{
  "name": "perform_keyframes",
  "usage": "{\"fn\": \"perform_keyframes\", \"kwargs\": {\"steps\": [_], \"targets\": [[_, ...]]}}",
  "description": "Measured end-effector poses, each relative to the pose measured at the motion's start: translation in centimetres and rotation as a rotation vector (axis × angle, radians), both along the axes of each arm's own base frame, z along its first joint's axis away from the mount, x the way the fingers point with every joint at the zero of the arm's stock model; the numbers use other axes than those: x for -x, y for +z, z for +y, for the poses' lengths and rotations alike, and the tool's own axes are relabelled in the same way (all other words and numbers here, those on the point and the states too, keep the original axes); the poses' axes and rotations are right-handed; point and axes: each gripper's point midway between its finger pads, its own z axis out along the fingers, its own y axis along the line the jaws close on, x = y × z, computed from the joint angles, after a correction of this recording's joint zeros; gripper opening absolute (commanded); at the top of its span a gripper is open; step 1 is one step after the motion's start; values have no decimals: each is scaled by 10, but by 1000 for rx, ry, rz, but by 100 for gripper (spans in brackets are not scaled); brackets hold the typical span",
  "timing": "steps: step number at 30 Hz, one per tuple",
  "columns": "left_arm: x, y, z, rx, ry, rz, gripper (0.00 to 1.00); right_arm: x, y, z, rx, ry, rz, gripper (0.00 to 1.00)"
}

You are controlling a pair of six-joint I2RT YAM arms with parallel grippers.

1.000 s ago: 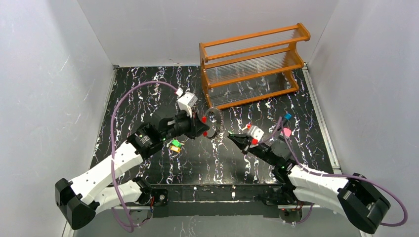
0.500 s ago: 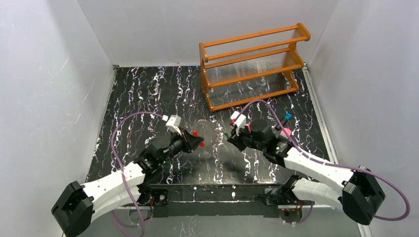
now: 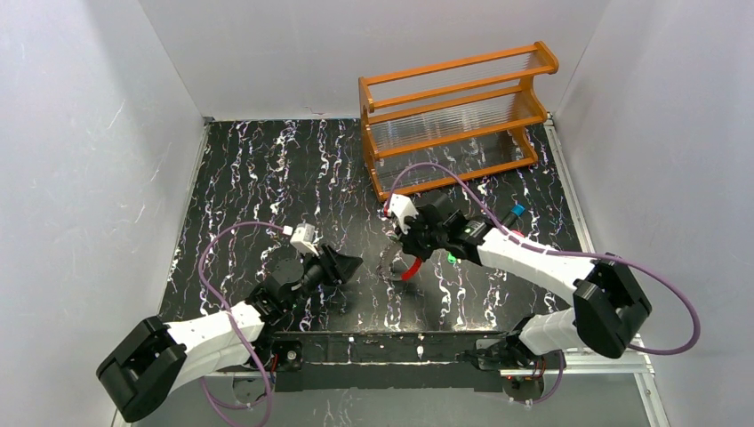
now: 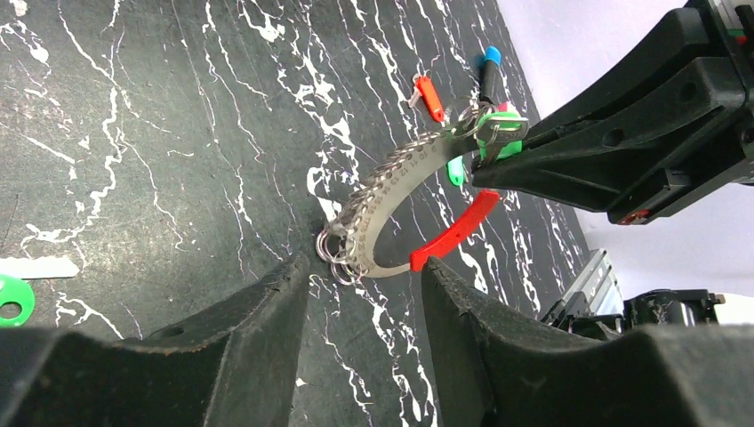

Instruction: Remove the keys from the keyring

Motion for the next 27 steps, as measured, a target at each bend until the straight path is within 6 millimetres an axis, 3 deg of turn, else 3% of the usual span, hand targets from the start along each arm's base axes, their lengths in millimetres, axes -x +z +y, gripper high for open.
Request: {"fn": "perform_keyframes", "kwargs": {"steps": [6, 17, 27], "targets": [[2, -2, -3, -49, -44, -32, 48, 6, -5, 6, 63, 57, 43, 1], [4, 29, -30, -73, -206, -156, 45, 14, 14, 7, 107, 79, 78, 1], [0, 41, -47, -157, -294, -277, 45, 21, 13, 0, 136, 65, 119, 1]]}}
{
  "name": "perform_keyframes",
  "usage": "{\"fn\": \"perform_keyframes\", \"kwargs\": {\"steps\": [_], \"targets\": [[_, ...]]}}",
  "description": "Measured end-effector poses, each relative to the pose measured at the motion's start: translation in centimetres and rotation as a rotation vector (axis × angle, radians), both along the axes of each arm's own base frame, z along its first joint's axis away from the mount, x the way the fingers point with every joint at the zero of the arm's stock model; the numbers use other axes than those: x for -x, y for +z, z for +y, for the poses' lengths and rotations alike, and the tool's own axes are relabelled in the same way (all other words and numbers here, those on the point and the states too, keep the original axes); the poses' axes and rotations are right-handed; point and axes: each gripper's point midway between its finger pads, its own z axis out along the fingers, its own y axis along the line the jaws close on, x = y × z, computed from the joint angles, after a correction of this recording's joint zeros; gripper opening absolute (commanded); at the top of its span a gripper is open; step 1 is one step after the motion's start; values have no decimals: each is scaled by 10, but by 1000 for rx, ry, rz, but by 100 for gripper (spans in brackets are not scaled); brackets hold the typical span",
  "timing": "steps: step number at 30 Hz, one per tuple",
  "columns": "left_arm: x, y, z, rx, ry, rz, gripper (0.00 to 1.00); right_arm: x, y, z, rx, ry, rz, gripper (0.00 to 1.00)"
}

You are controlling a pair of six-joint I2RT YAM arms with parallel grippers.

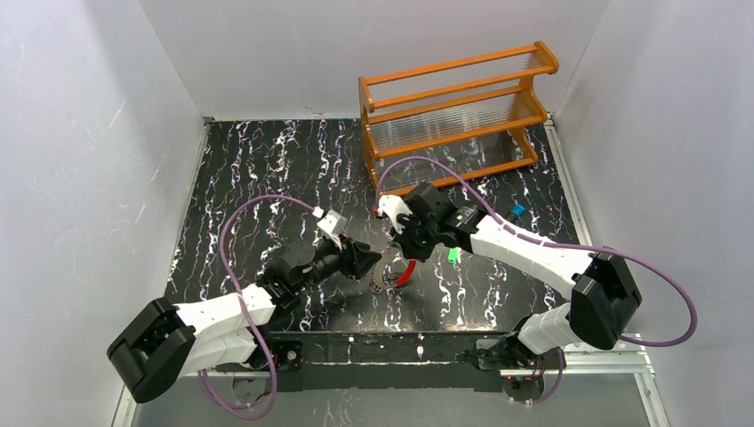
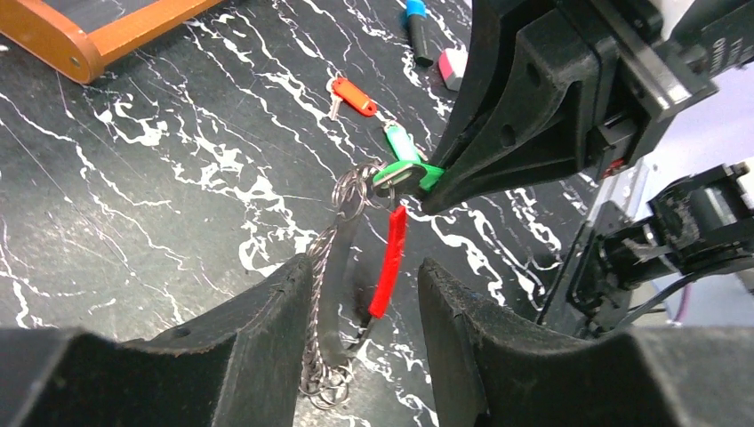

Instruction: Remove the keys from the keyring

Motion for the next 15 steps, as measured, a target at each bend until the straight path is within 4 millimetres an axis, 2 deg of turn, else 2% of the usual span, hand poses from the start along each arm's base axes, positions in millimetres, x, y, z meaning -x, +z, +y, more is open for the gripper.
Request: {"fn": "perform_keyframes", "kwargs": {"steps": [9, 15], "targets": [[-7, -15, -13, -138, -93, -116, 35, 2, -1, -1, 1, -8, 14, 1], [-7, -22, -20, -190, -150, -177, 32, 3, 0, -1, -2, -19, 22, 1]]}}
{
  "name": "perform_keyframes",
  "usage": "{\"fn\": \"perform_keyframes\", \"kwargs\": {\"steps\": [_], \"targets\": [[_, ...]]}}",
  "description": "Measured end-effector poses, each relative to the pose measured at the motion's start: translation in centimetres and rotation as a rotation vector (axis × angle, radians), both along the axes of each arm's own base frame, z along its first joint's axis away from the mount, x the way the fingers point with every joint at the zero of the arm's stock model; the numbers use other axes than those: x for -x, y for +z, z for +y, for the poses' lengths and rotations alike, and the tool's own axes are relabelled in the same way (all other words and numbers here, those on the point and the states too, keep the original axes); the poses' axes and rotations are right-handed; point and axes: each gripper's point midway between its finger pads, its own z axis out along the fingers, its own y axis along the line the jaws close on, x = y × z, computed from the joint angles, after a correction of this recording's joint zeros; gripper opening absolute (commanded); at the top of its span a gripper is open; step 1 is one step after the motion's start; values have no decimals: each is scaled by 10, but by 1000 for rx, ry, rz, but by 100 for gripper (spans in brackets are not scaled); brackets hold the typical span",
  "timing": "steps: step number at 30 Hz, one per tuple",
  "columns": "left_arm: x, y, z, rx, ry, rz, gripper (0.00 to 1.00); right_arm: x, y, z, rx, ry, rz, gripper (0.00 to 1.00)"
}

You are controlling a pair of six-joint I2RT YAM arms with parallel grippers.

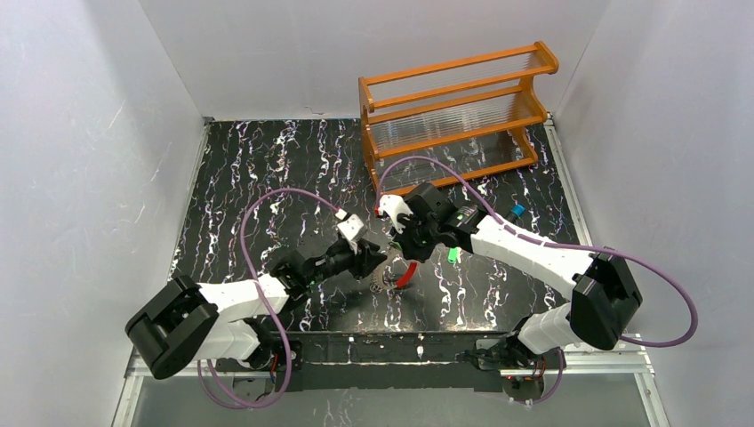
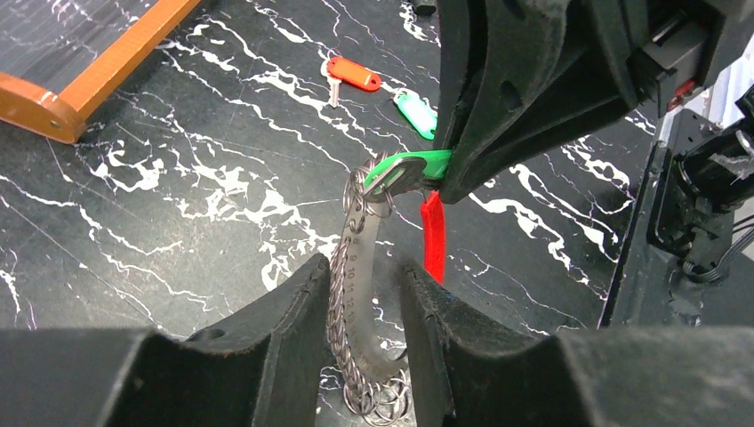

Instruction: Remove the keys from the keyring

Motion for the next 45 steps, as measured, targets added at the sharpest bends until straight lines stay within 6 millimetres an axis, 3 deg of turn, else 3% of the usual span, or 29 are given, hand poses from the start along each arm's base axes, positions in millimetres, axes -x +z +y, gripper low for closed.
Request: {"fn": "perform_keyframes", "kwargs": {"steps": [14, 24, 40, 45], "targets": [[-6, 7, -22, -20, -85, -96, 21, 3, 5, 2, -23, 7, 6, 1], [-4, 1, -24, -41, -112, -112, 25, 4, 10, 2, -35, 8, -1, 1], [-2, 1, -25, -48, -131, -128, 1, 7, 13, 3, -50, 18, 6, 1], [-1, 3, -25, -45, -139, -129, 0, 8, 15, -3, -43, 10, -6, 1]]}}
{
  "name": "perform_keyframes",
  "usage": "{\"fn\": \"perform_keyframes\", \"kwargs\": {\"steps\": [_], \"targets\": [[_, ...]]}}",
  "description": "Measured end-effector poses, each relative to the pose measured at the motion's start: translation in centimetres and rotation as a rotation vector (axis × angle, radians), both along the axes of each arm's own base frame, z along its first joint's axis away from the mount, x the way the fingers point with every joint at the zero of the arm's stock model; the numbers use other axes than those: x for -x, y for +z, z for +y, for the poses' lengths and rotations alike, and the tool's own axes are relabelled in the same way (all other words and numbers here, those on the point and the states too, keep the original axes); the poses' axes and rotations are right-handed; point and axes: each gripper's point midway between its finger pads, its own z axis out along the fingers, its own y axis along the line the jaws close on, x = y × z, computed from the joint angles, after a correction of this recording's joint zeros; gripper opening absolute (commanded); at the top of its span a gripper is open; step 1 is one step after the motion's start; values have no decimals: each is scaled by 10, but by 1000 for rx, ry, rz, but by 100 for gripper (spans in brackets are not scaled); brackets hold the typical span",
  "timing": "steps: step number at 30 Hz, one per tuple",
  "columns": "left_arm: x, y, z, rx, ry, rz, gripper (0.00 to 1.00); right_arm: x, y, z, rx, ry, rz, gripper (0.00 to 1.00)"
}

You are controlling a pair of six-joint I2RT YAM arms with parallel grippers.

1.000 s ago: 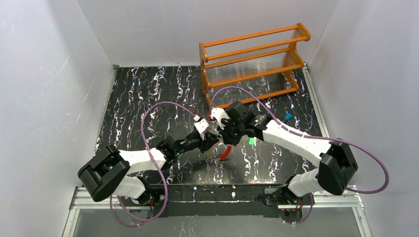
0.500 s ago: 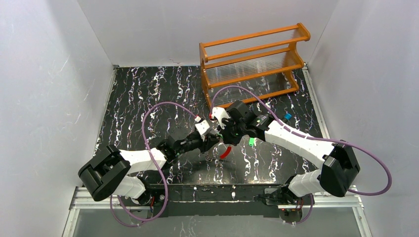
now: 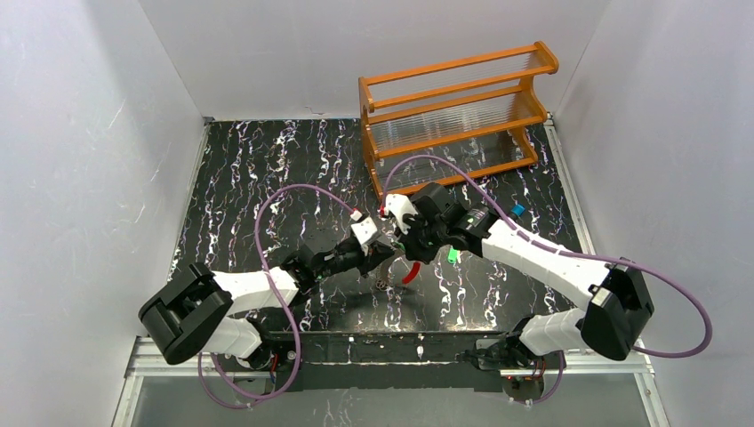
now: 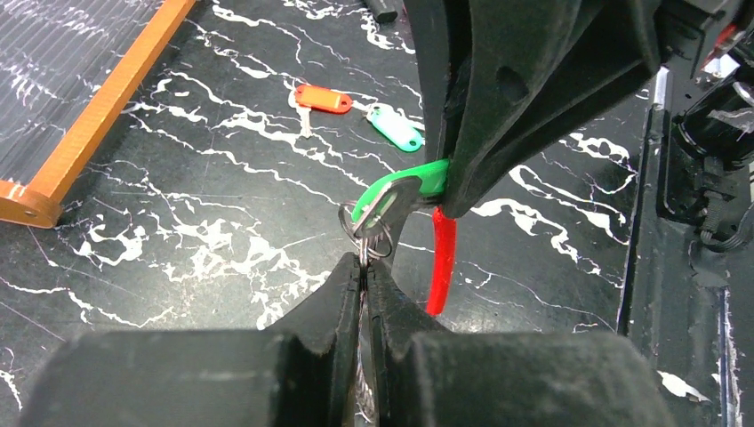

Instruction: Remove the keys from the keyring

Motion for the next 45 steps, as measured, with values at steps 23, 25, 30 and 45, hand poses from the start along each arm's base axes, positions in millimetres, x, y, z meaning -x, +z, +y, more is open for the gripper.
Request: {"fn": "perform_keyframes", "kwargs": {"steps": [23, 25, 30, 45], "targets": [[0, 20, 12, 10, 44, -29, 0, 11, -10, -20, 78, -10, 39, 1], [-2, 22, 12, 26, 67, -13, 0, 12, -11, -19, 72, -4, 46, 1], [-1, 31, 8, 80, 66, 9, 0, 15, -11, -16, 56, 9, 61, 1], [10, 27, 14, 63, 13, -68, 0, 18, -4, -17, 84, -8, 111, 1]]}}
